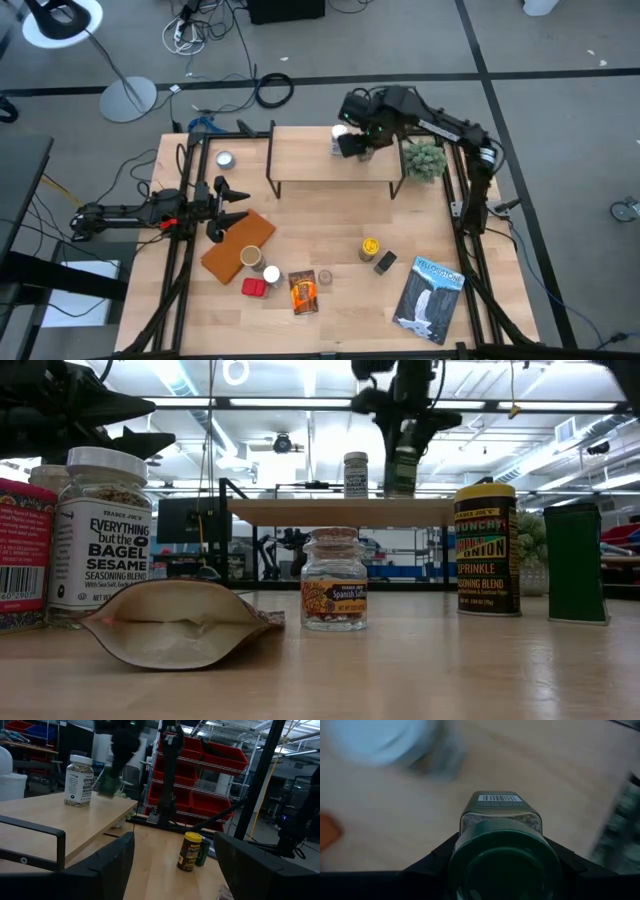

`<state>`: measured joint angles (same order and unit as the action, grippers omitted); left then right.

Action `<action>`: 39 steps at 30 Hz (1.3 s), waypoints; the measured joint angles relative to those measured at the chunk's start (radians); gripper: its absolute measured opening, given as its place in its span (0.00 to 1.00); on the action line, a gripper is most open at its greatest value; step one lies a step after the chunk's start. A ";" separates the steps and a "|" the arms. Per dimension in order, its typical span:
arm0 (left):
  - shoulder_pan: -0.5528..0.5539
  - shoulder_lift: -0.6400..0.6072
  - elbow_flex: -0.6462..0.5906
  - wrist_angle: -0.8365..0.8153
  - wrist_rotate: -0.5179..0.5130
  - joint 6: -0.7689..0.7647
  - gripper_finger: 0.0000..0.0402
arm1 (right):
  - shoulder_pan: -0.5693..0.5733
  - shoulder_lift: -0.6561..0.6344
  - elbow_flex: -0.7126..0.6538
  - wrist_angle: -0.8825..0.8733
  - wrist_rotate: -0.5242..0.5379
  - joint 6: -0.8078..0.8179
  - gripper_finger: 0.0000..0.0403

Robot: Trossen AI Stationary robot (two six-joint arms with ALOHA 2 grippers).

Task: Shelf spices
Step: Put the green seasoning bottle on the shelf

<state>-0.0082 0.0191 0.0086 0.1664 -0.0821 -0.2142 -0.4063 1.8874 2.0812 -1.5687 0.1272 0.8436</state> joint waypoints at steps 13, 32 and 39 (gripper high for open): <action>0.000 0.000 0.000 0.000 0.000 0.000 0.69 | -0.085 0.145 0.176 0.003 -0.131 0.185 0.48; 0.000 0.000 0.000 0.000 0.000 0.000 0.69 | -0.113 0.144 0.173 -0.002 -0.140 0.175 0.52; 0.000 0.000 0.000 0.000 0.000 0.000 0.69 | -0.114 0.143 0.172 -0.002 -0.140 0.160 0.54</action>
<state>-0.0082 0.0189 0.0086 0.1665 -0.0822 -0.2141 -0.5205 2.0308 2.2536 -1.5711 -0.0124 1.0039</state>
